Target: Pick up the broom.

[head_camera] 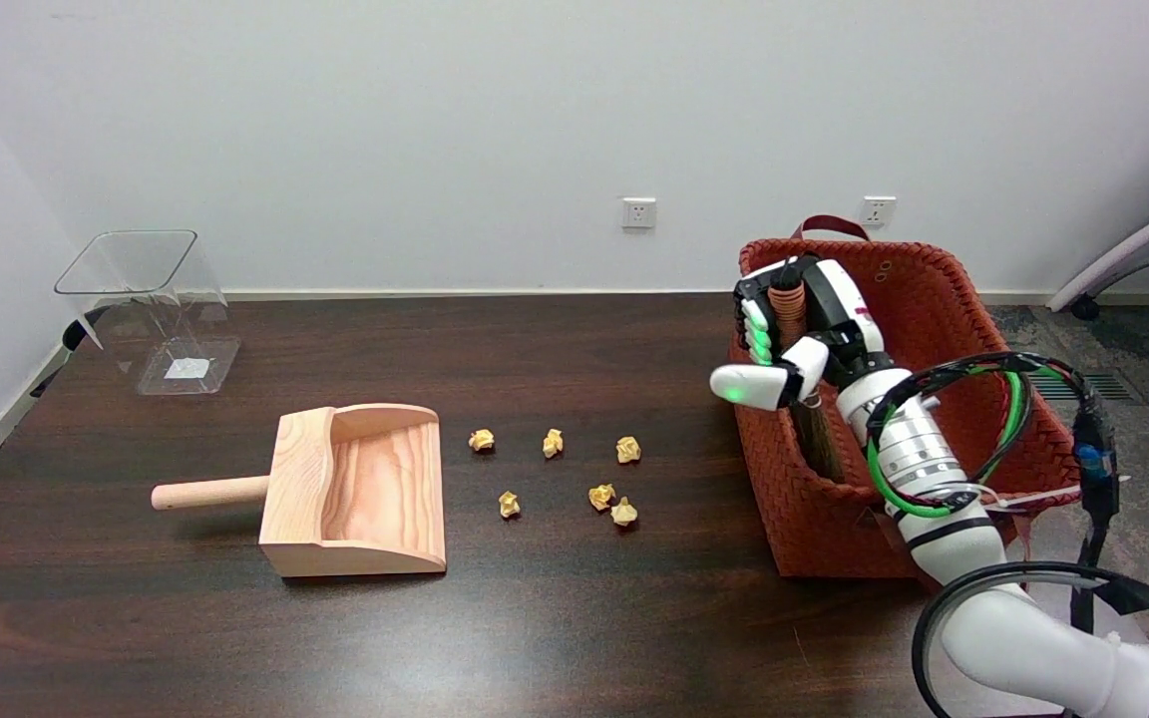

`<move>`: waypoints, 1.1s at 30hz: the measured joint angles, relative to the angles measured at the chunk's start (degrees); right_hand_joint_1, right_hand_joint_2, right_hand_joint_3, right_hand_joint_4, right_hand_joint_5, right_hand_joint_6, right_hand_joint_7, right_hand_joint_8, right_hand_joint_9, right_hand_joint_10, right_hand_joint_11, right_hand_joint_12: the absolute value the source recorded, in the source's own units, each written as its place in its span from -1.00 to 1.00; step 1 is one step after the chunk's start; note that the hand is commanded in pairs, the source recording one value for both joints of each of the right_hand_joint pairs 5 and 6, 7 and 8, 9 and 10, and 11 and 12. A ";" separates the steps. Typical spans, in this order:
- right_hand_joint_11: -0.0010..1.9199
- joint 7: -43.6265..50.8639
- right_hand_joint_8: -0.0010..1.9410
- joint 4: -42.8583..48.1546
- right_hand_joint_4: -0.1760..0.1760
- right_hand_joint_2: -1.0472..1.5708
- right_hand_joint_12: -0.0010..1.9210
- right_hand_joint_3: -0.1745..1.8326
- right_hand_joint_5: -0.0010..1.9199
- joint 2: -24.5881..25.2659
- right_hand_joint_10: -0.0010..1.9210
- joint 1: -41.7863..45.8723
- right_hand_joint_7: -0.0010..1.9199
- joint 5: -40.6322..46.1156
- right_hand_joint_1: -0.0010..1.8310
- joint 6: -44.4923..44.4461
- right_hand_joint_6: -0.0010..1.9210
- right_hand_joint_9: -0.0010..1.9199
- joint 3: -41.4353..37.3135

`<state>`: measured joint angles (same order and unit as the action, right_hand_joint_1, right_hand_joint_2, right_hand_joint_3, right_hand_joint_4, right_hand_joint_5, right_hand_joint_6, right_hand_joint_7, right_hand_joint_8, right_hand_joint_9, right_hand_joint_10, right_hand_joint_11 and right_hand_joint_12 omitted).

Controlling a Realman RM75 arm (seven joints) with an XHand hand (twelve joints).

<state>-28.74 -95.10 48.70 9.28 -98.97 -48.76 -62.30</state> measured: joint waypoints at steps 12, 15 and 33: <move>1.00 3.68 0.98 0.01 0.00 0.34 1.00 0.19 1.00 0.13 1.00 -0.11 1.00 0.00 0.56 -1.00 1.00 1.00 -0.42; 1.00 4.19 0.98 0.01 0.00 0.36 1.00 0.17 1.00 0.14 1.00 -0.12 1.00 0.00 0.57 -1.15 1.00 1.00 -0.87; 1.00 10.39 0.98 -2.79 0.00 0.39 1.00 0.14 1.00 0.09 1.00 -1.02 1.00 1.56 0.57 0.39 1.00 1.00 -6.98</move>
<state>-18.35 -97.89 48.78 8.25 -97.41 -48.37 -69.27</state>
